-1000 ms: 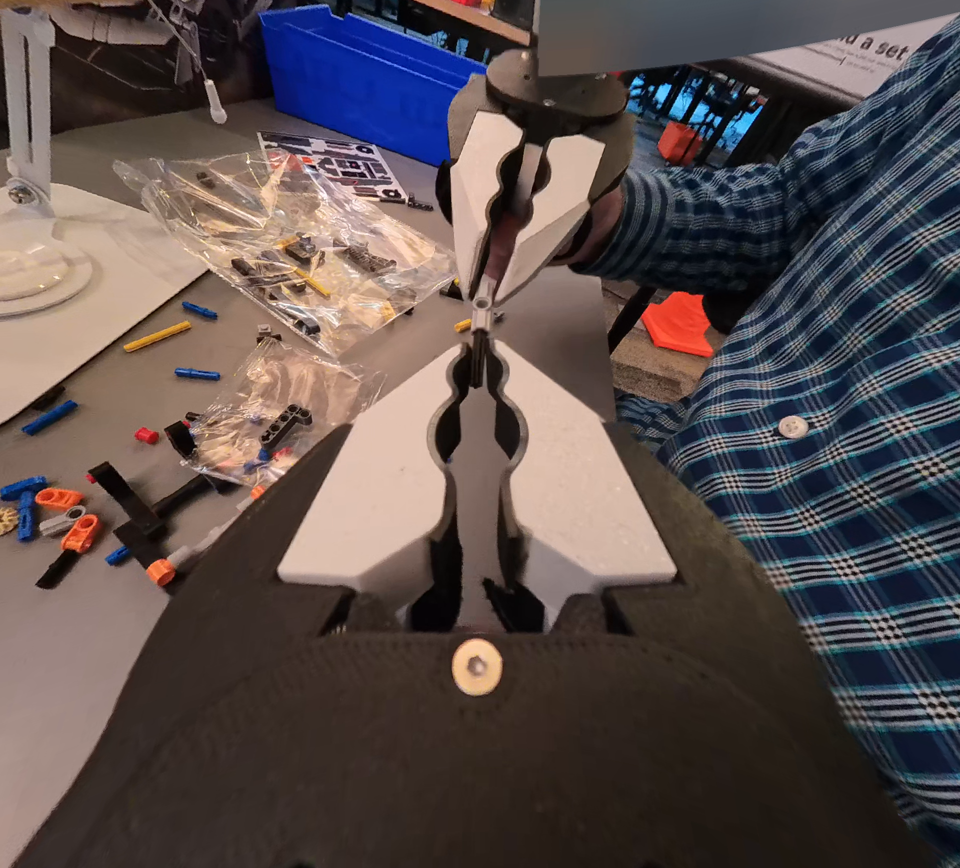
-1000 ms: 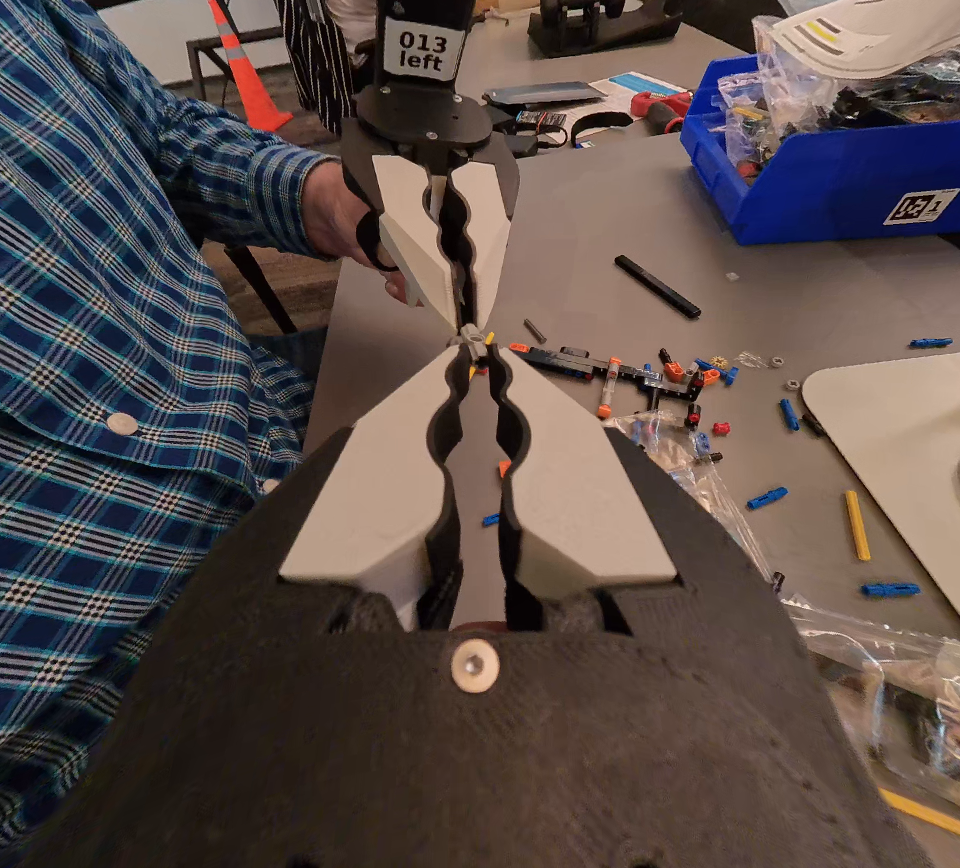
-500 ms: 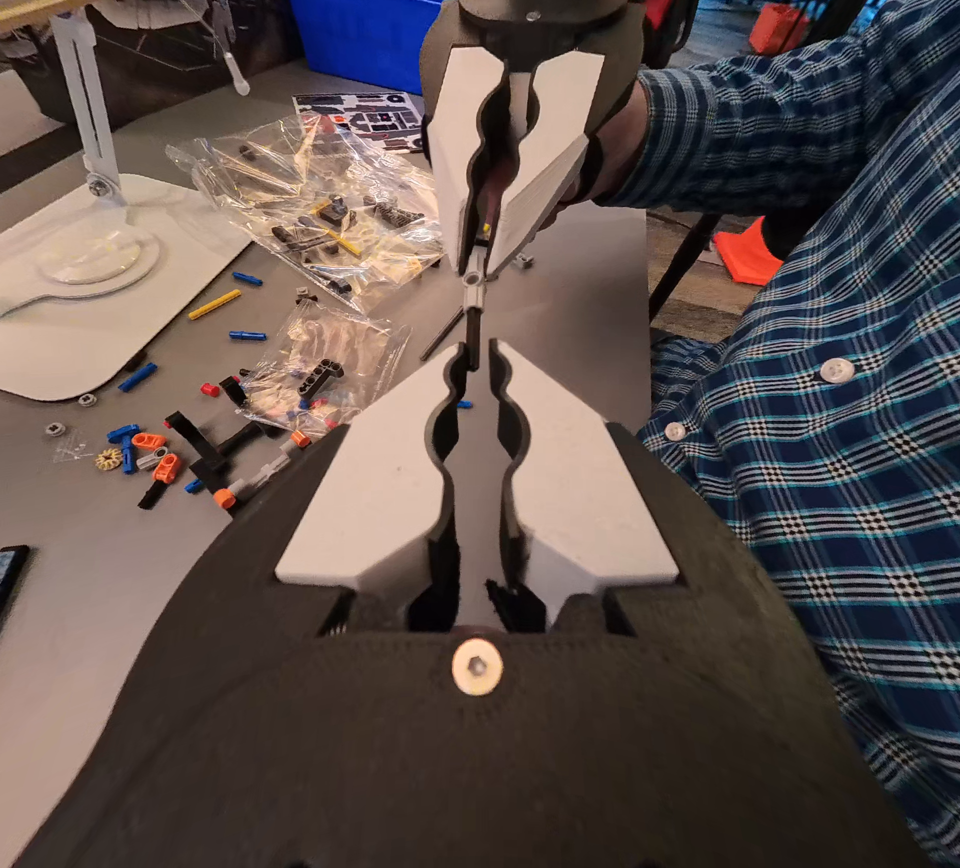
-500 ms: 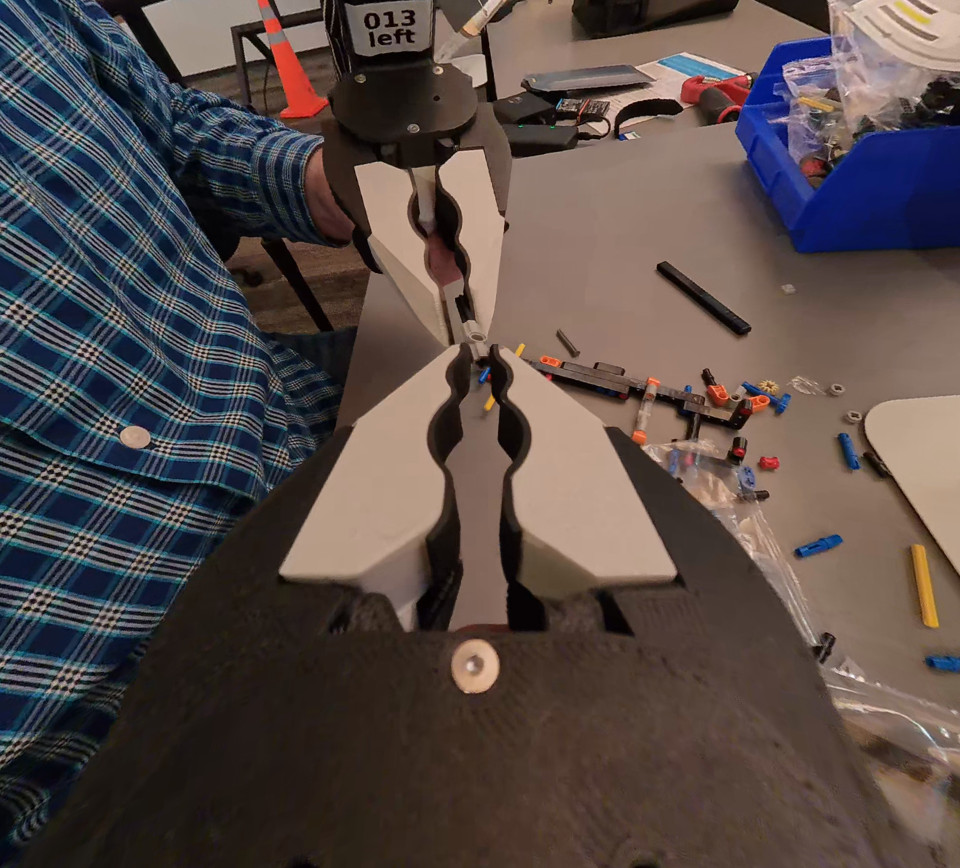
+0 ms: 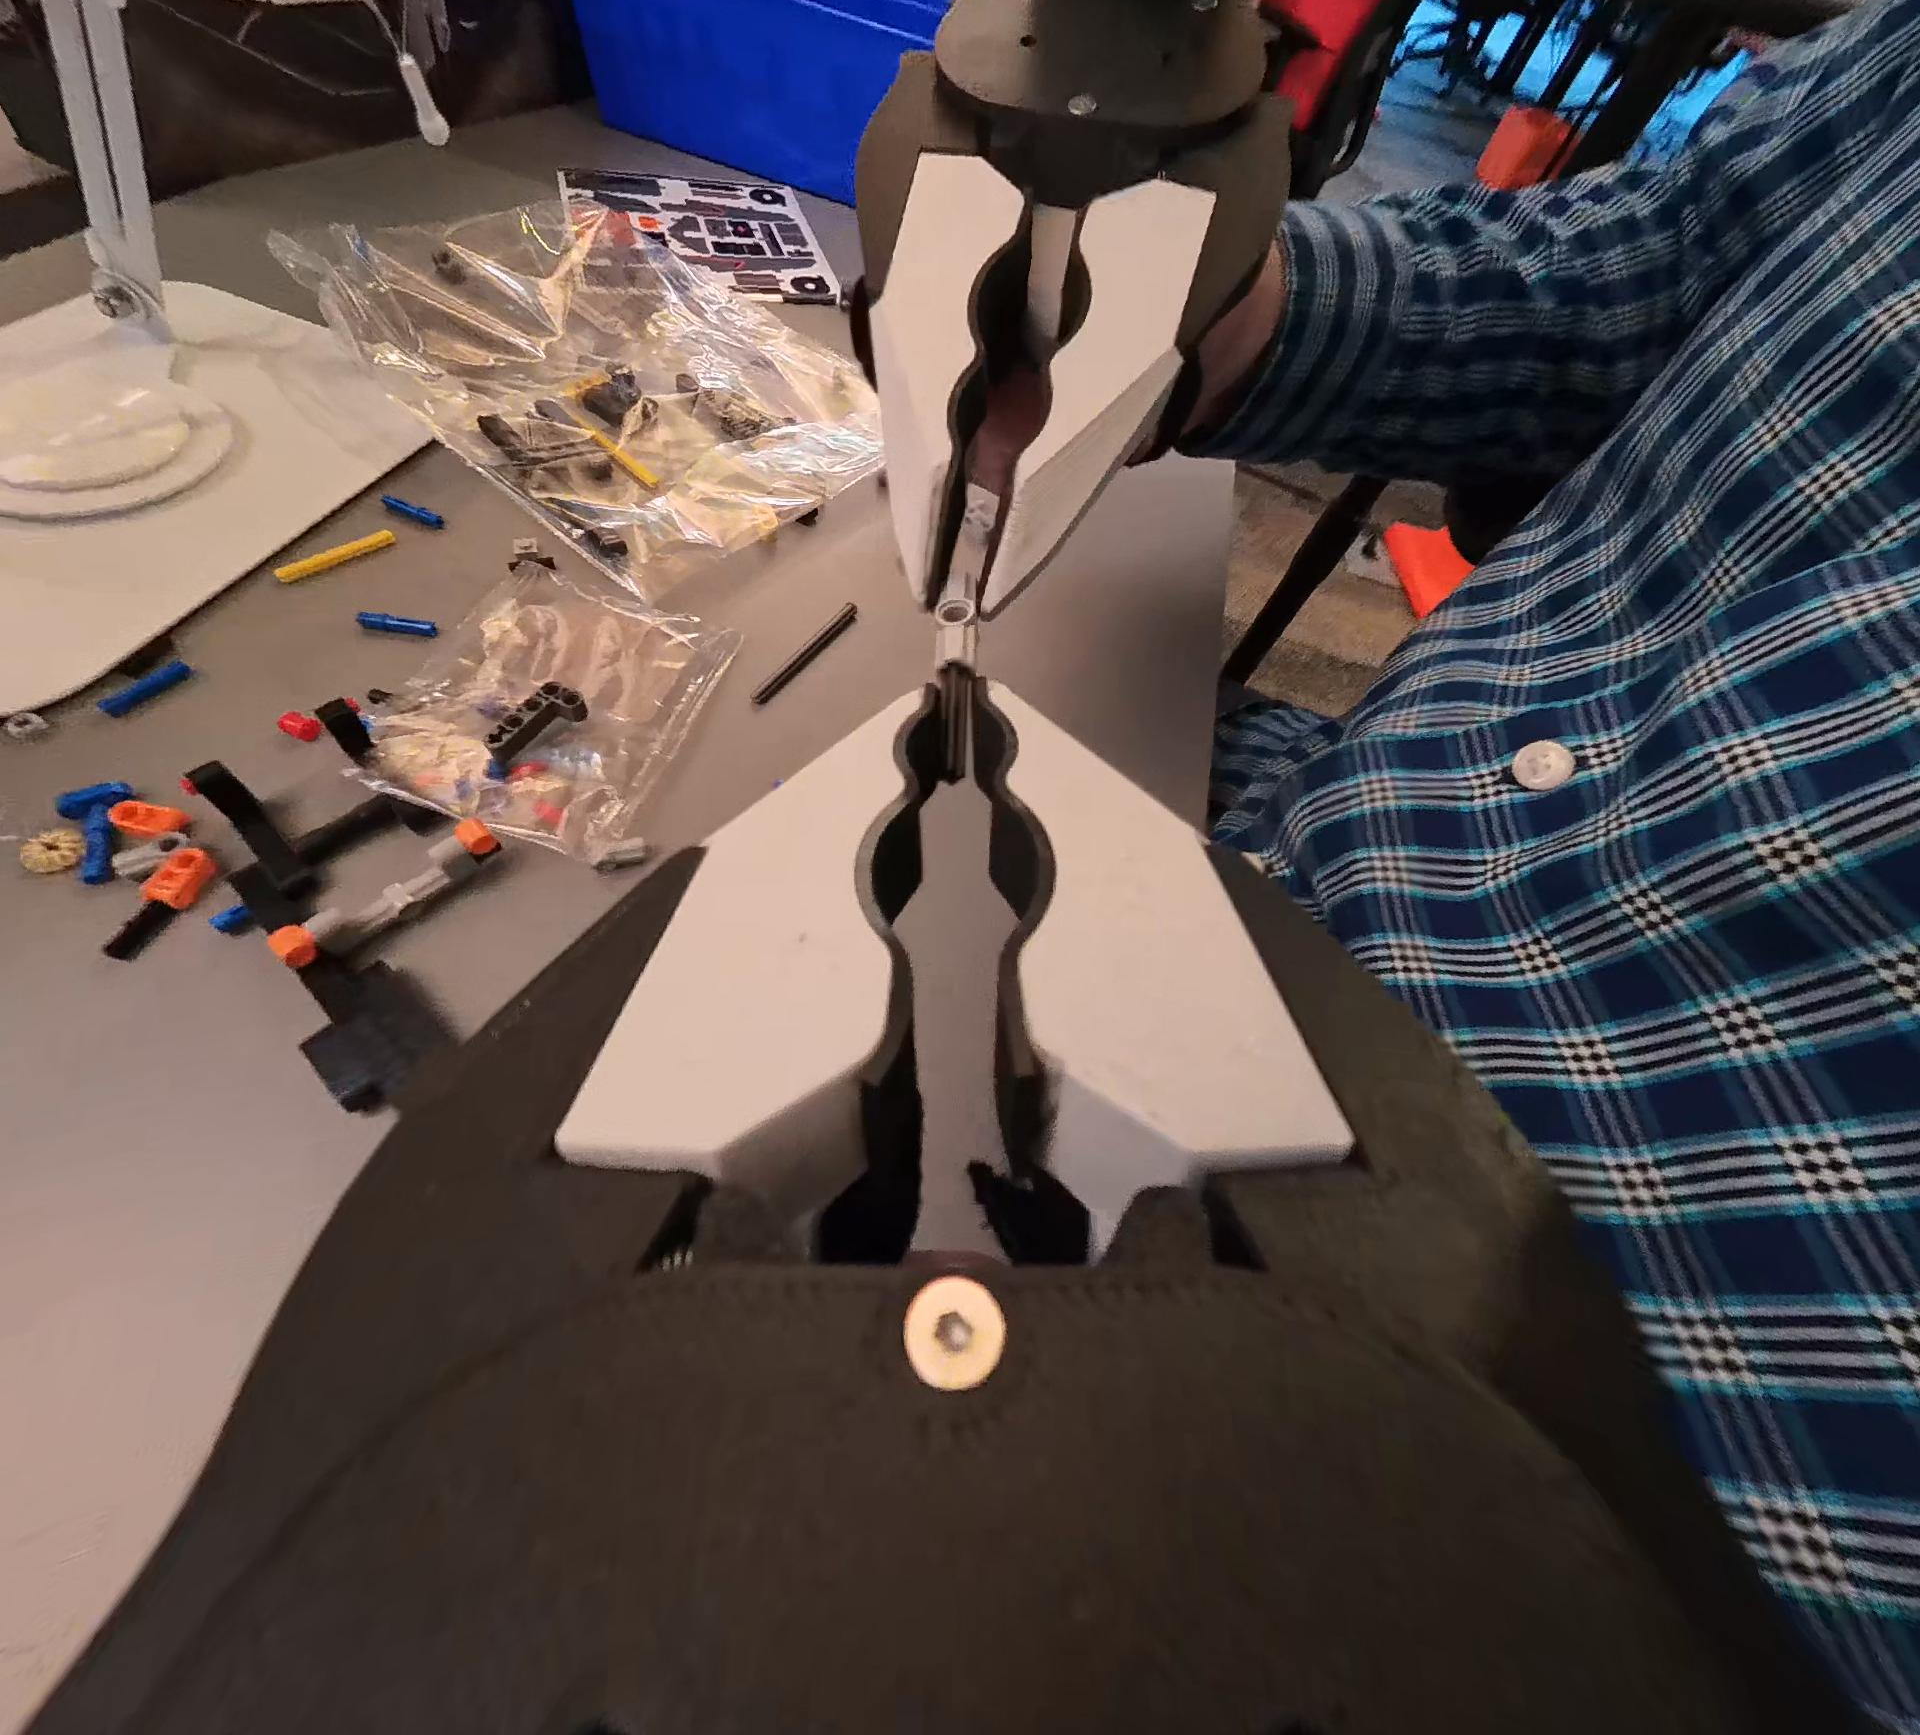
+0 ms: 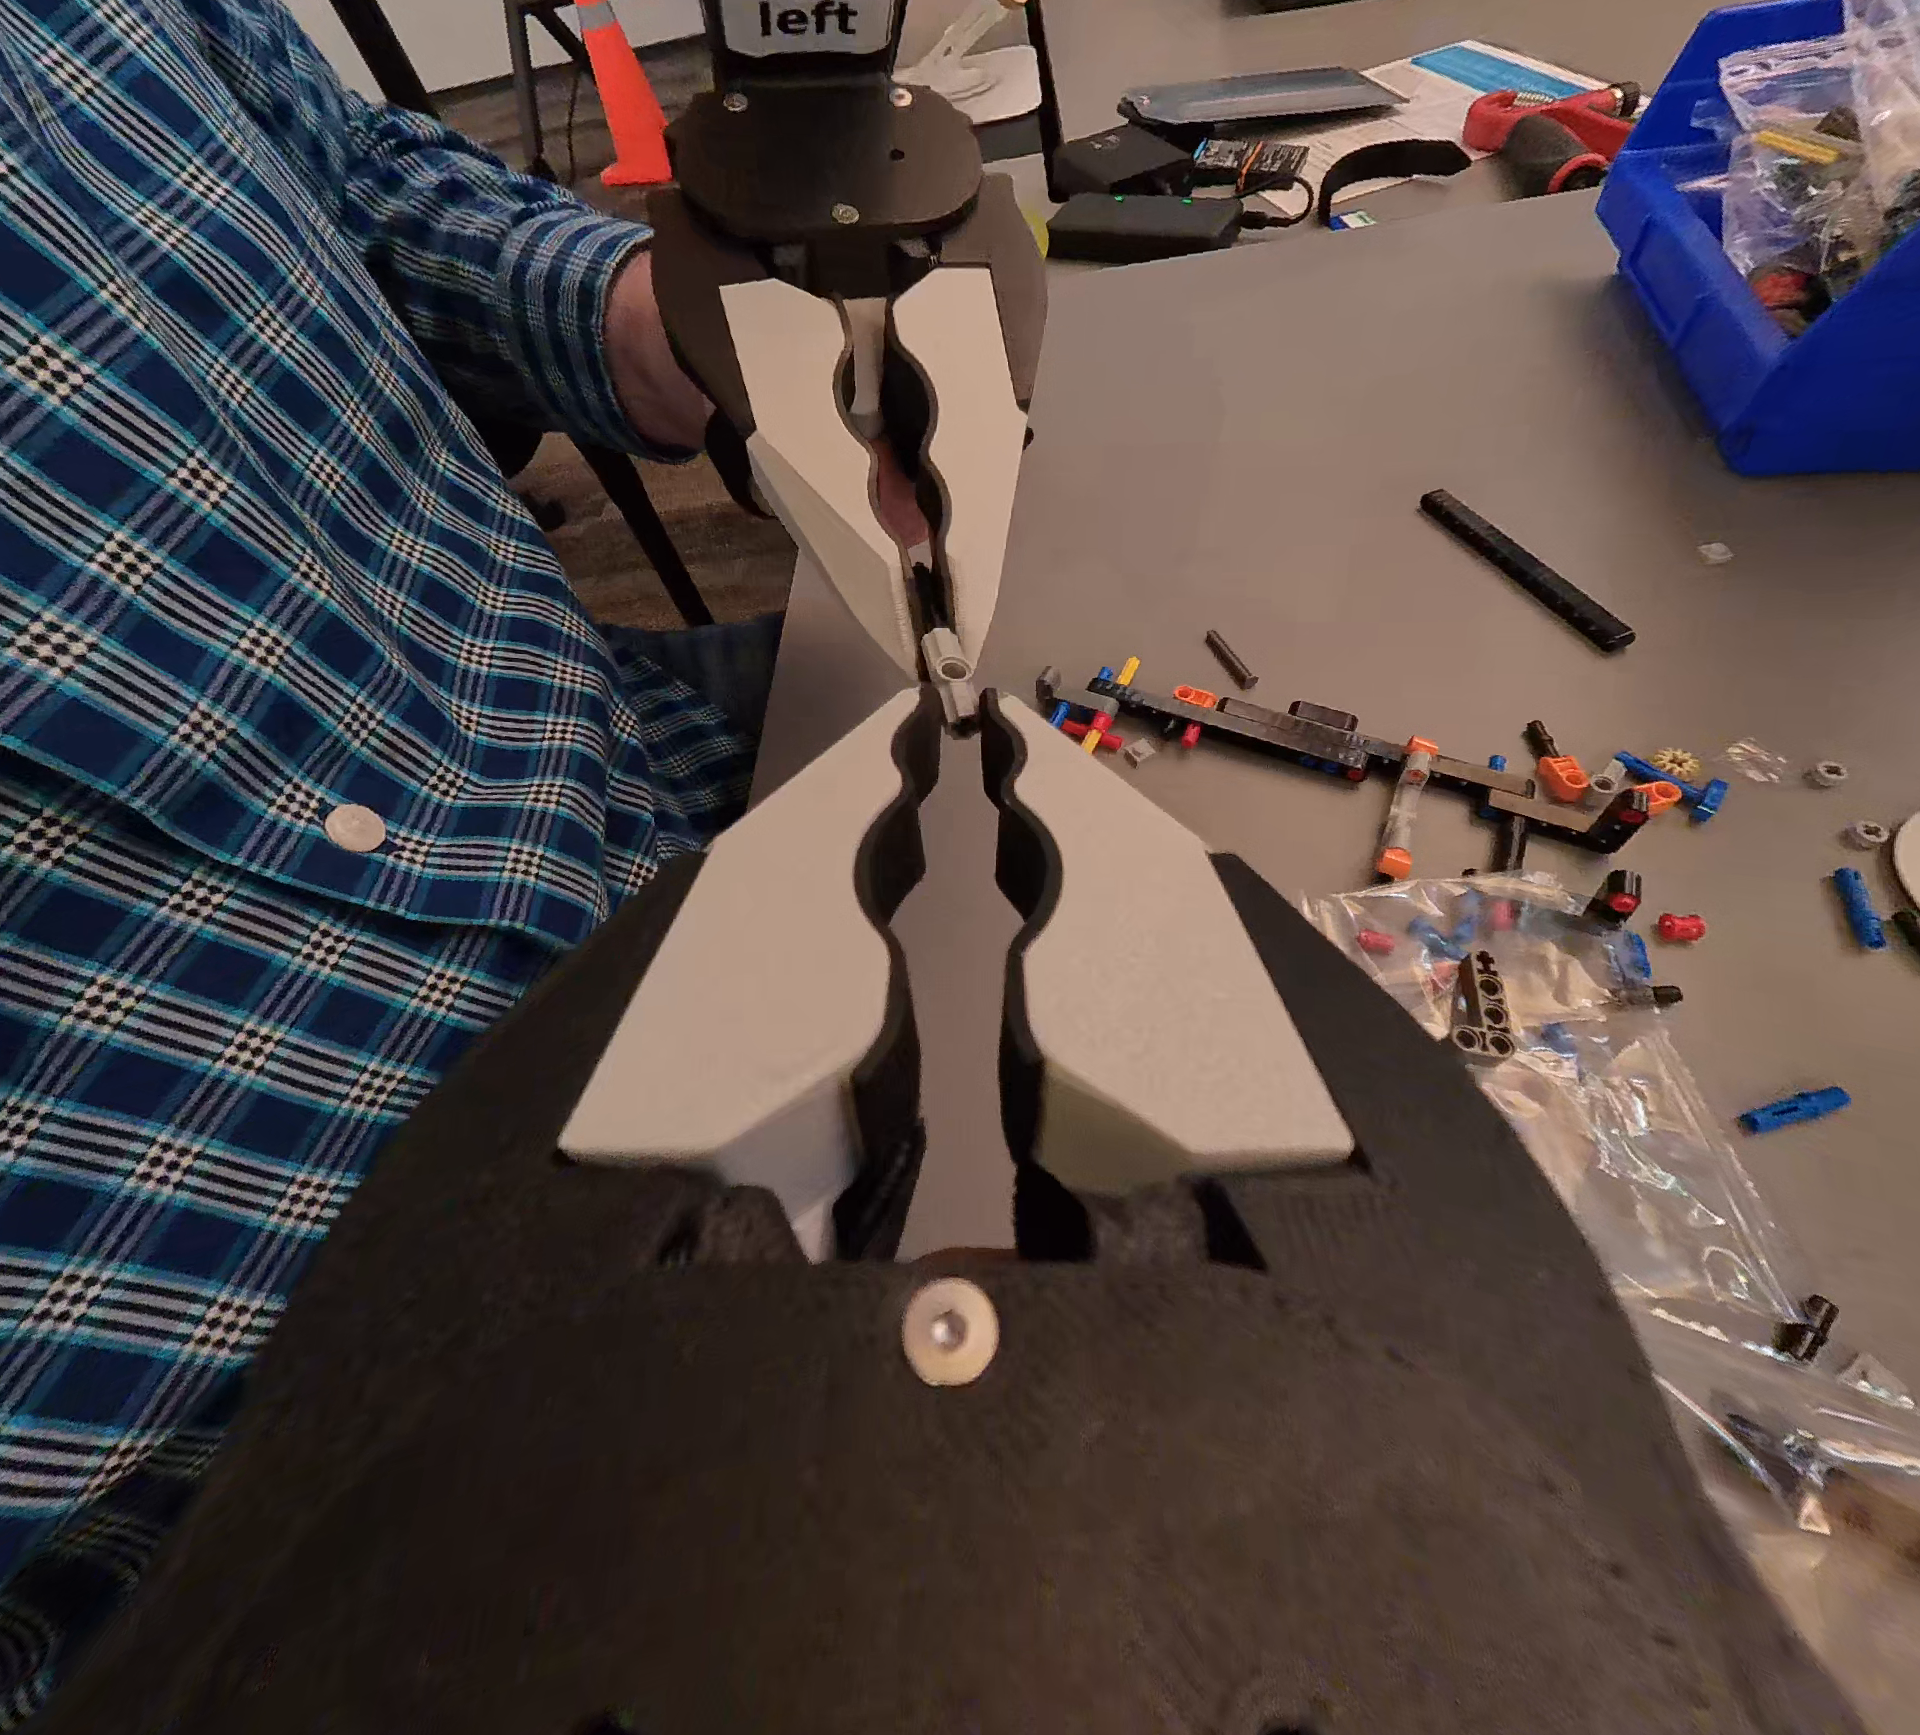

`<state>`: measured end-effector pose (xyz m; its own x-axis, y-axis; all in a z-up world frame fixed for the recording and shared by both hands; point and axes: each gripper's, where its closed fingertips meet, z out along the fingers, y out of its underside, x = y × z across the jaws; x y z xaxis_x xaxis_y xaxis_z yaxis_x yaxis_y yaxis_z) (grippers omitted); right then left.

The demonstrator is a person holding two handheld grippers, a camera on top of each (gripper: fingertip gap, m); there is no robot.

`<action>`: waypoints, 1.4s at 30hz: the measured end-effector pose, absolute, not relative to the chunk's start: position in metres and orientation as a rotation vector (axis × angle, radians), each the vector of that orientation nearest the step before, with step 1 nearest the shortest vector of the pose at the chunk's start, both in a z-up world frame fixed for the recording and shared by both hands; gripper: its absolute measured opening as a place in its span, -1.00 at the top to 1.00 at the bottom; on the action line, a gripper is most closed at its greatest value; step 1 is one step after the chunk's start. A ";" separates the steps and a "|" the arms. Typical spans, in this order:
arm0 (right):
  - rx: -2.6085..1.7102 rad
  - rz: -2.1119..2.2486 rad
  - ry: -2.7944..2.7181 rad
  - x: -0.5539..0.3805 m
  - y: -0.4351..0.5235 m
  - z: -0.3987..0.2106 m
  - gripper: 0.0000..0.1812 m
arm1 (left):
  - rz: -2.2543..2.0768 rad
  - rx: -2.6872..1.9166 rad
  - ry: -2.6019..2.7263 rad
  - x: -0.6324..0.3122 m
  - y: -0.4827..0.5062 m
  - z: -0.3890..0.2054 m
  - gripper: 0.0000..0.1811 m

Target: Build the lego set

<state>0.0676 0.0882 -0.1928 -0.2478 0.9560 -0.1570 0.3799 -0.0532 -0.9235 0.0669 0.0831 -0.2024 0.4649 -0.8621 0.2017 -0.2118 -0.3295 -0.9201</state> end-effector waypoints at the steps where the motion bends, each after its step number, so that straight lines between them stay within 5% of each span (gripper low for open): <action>1: -1.427 1.292 -1.658 0.067 0.087 -0.193 0.94 | -0.928 -1.805 0.892 0.068 0.082 -0.201 0.94; 11: -1.422 1.316 -1.637 0.061 0.085 -0.190 0.93 | -0.978 -1.801 0.838 0.063 0.078 -0.197 0.98; 15: -1.461 1.284 -1.634 0.060 0.091 -0.196 0.73 | -0.931 -1.821 0.819 0.054 0.081 -0.200 0.98; 26: -1.772 0.777 -1.664 0.105 0.160 -0.250 0.58 | -0.764 -1.932 0.704 0.004 0.089 -0.216 0.98; 42: -1.911 0.558 -1.775 0.148 0.155 -0.301 0.73 | -0.587 -2.044 0.753 -0.022 0.087 -0.249 0.98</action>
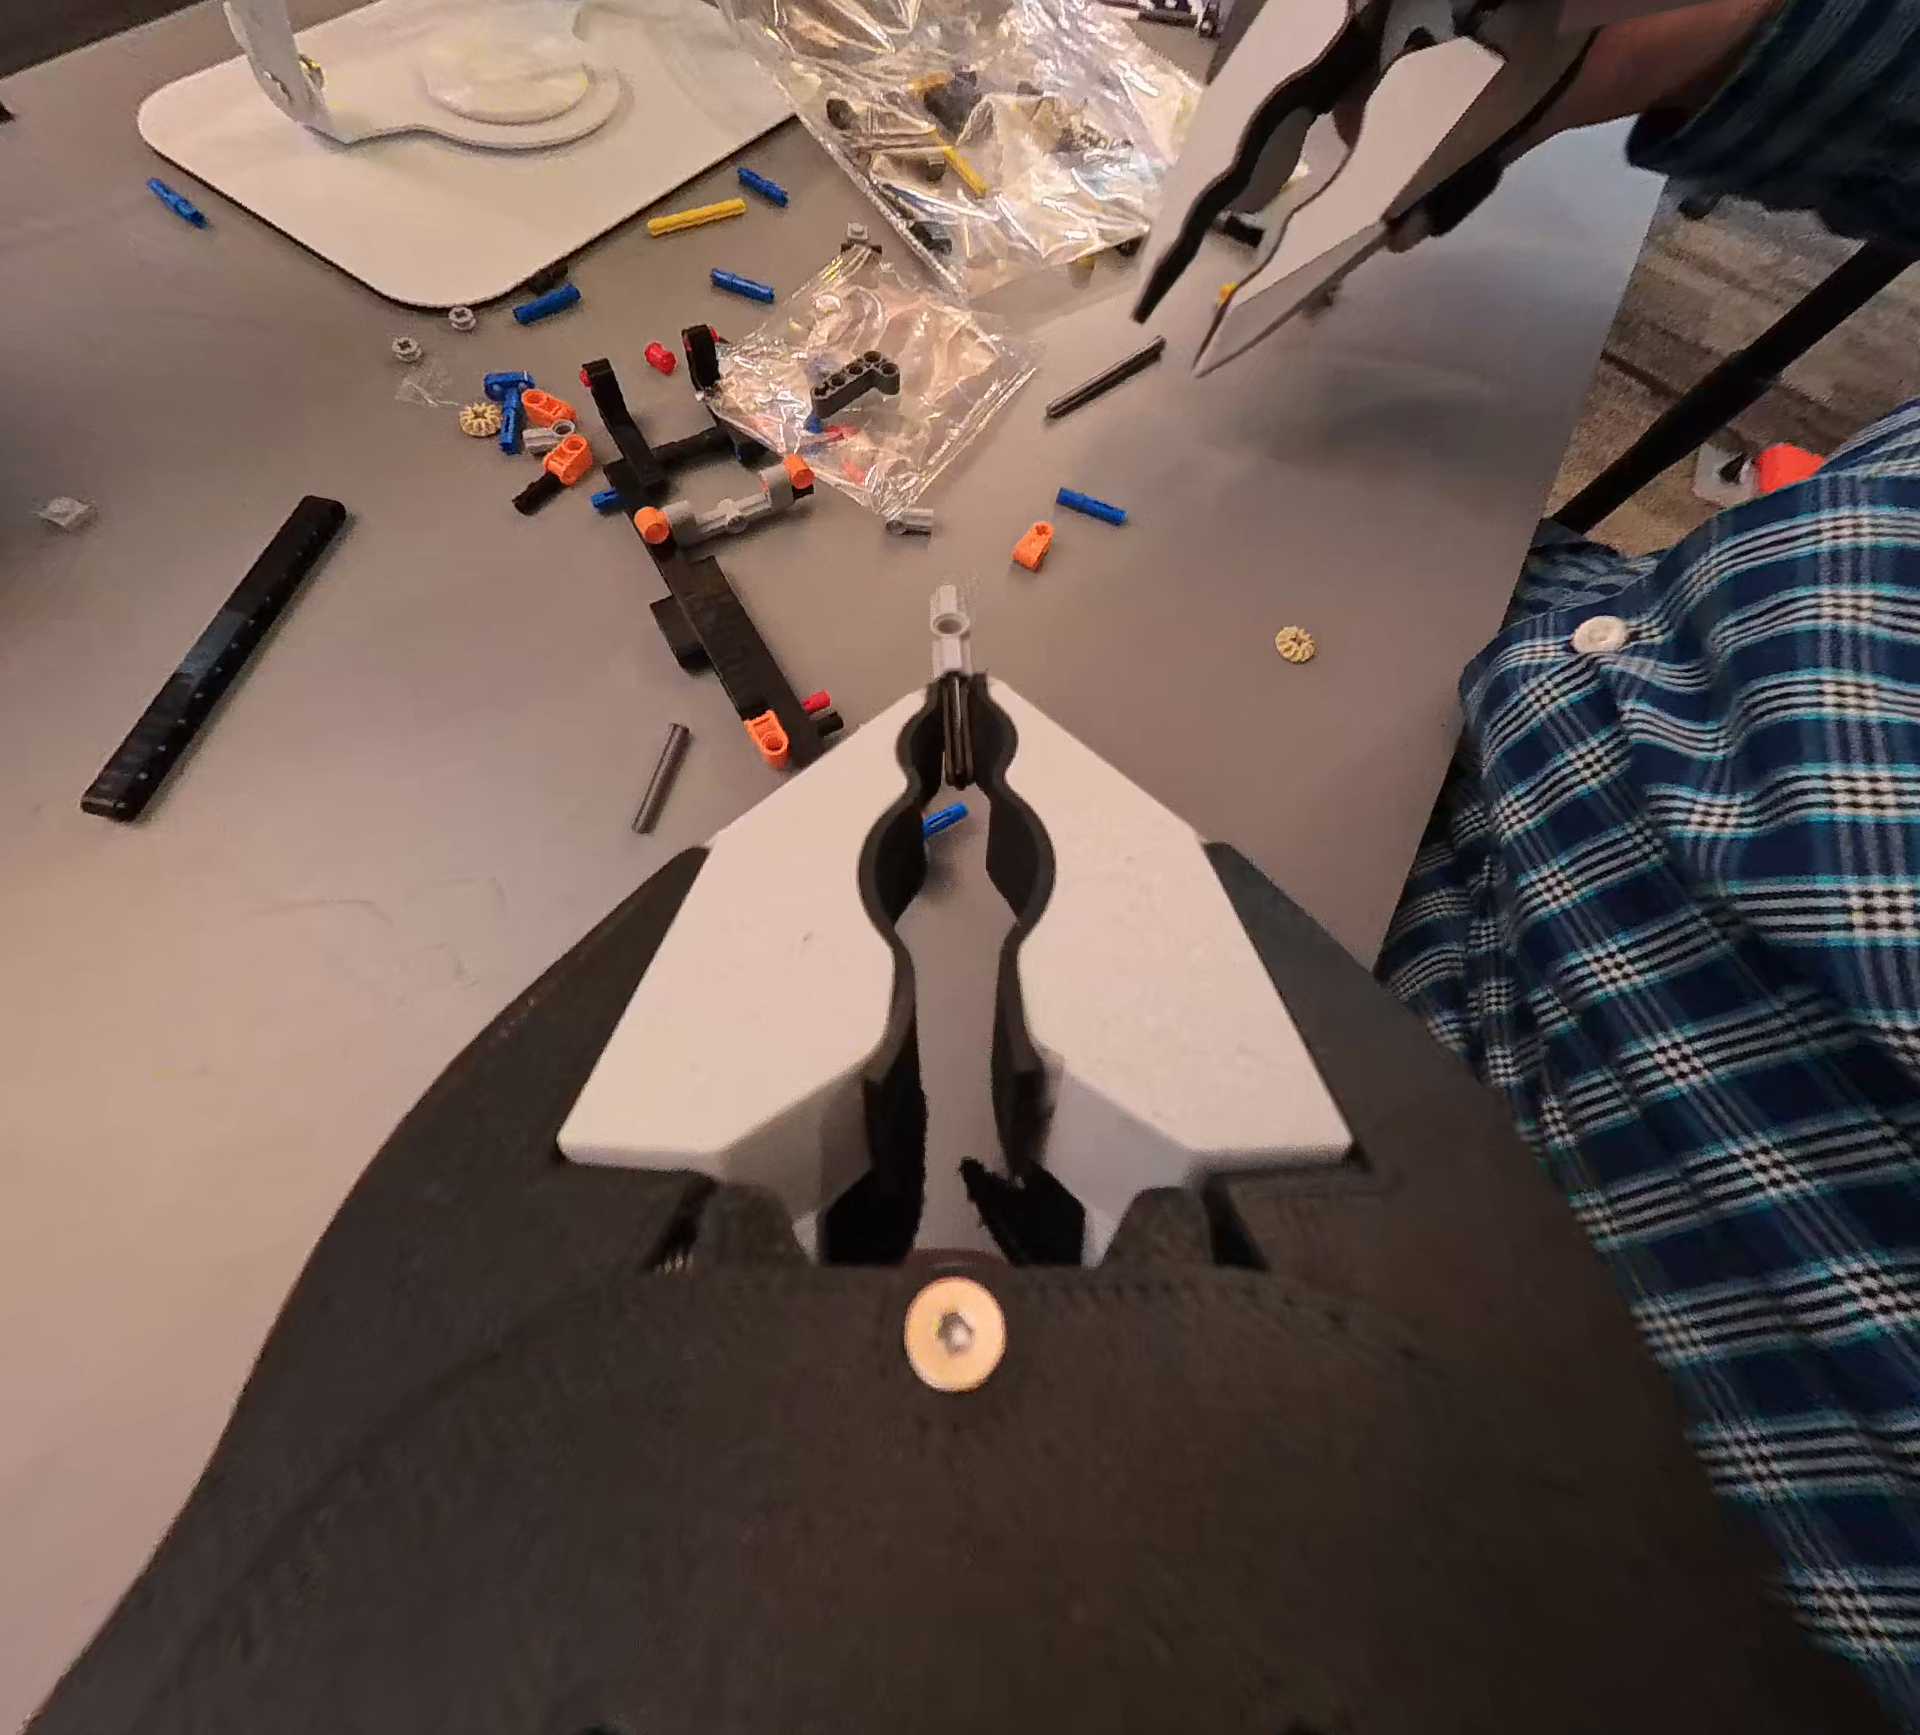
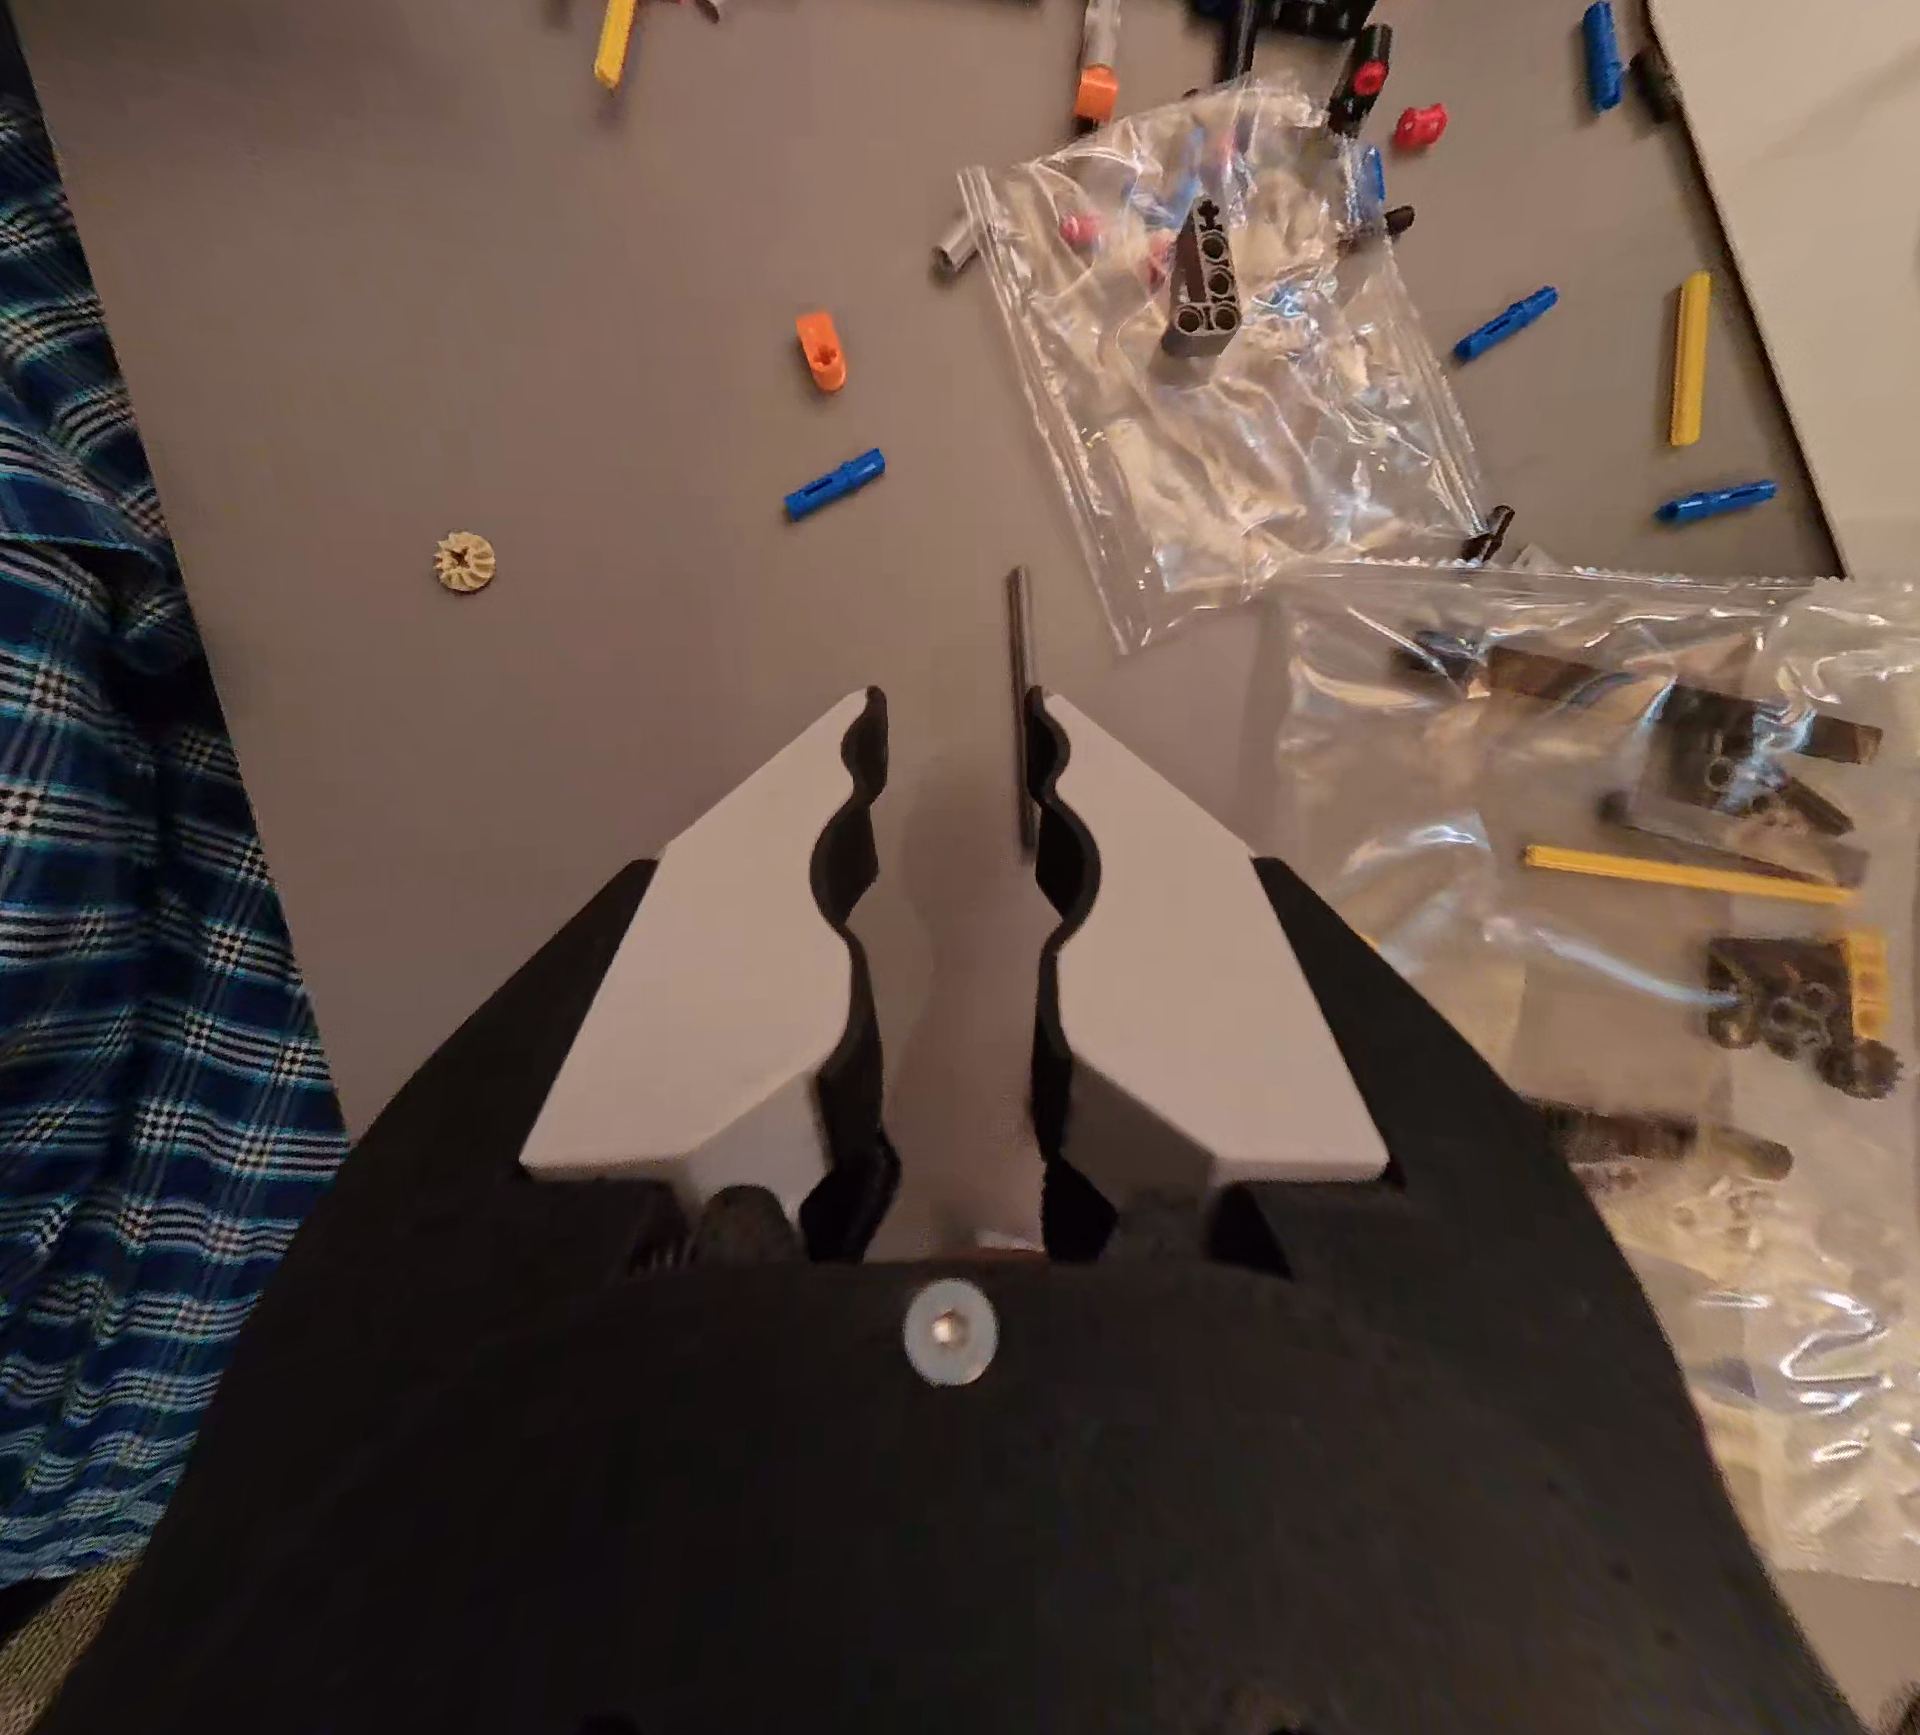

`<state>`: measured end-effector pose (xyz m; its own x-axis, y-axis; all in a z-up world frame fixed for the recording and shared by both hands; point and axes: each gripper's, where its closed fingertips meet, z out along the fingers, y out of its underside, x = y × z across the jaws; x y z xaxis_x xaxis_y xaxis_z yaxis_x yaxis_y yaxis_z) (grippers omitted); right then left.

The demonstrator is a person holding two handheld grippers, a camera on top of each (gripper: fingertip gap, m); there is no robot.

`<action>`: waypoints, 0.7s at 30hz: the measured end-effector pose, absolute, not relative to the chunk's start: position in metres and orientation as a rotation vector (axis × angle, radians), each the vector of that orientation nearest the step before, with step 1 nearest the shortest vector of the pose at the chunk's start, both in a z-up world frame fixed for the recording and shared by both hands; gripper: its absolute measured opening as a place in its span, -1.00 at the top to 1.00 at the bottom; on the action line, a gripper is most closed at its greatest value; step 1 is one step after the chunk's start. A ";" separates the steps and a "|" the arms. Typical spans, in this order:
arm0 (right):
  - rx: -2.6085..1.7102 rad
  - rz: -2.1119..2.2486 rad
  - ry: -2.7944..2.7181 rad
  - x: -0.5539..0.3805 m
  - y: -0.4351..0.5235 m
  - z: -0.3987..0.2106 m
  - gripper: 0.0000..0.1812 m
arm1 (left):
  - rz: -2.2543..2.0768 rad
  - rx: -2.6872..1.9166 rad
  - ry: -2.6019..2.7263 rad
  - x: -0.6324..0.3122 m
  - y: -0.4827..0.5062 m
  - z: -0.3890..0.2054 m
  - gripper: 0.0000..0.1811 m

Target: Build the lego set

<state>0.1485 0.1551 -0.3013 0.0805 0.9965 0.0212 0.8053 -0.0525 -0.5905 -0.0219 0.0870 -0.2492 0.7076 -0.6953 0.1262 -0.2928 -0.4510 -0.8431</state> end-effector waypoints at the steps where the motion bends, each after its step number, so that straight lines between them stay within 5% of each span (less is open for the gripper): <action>1: -1.910 0.563 -1.777 0.148 0.153 -0.301 0.72 | -0.566 -2.049 0.765 -0.023 0.087 -0.251 0.98; 21: -1.960 0.574 -1.715 0.153 0.133 -0.297 0.65 | -0.337 -2.102 0.851 -0.050 0.088 -0.269 0.98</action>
<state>0.1531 0.1334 -0.2973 0.1312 0.9913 -0.0050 0.7949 -0.1082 -0.5970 -0.0500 0.0880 -0.2690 0.7352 -0.6756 -0.0546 -0.4545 -0.4316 -0.7792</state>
